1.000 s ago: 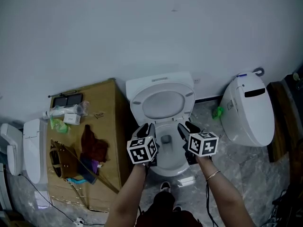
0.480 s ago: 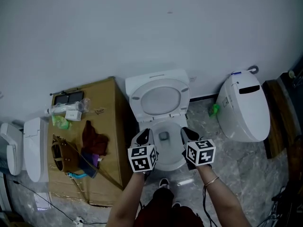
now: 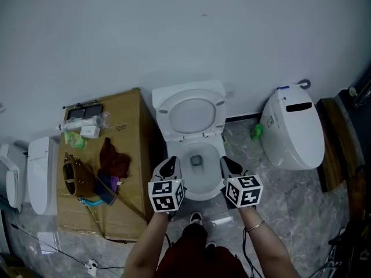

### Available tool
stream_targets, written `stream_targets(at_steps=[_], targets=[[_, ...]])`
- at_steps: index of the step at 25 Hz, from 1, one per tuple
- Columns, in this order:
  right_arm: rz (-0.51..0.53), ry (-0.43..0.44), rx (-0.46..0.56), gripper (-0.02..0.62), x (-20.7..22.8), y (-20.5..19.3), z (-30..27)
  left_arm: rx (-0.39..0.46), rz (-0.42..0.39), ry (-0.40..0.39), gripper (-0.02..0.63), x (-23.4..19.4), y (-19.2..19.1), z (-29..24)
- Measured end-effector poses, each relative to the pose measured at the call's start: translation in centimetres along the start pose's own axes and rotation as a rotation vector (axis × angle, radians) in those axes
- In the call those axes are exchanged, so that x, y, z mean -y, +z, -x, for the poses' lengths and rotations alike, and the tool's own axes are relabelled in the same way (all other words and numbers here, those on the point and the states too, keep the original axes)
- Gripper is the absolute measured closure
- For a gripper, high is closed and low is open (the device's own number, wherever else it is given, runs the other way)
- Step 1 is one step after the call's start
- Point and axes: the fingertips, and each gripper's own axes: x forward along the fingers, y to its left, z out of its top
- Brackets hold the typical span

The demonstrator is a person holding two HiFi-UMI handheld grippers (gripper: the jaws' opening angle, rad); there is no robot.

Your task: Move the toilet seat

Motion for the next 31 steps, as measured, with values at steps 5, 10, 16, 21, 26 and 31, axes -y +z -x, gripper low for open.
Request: stream_targets(at_steps=[5,10,16,21,26,31], targets=[[0.015,0.000,0.031,0.580,-0.5,0.0,2.7,0.028,0.002,0.003,0.575,0.6,0.0,2.3],[0.046,-0.009,0.051,0.580,-0.6,0.2,5.4,0.040,0.009,0.009,0.575,1.8,-0.3,4.5],[0.059,-0.005,0.065,0.580,-1.3,0.2,7.7,0.054,0.006,0.014,0.575,3.2,-0.6,7.2],[0.090,0.002,0.080,0.580,-2.6,0.0,9.6,0.067,-0.010,0.021,0.575,3.6,-1.0,9.8],[0.098,0.010,0.089,0.580,-3.8,-0.5,11.9,0.085,-0.014,0.024,0.575,4.2,-1.1,12.2],[0.114,0.018,0.110,0.580,-5.0,-0.7,14.1,0.100,-0.019,0.027,0.575,5.0,-1.4,14.6]])
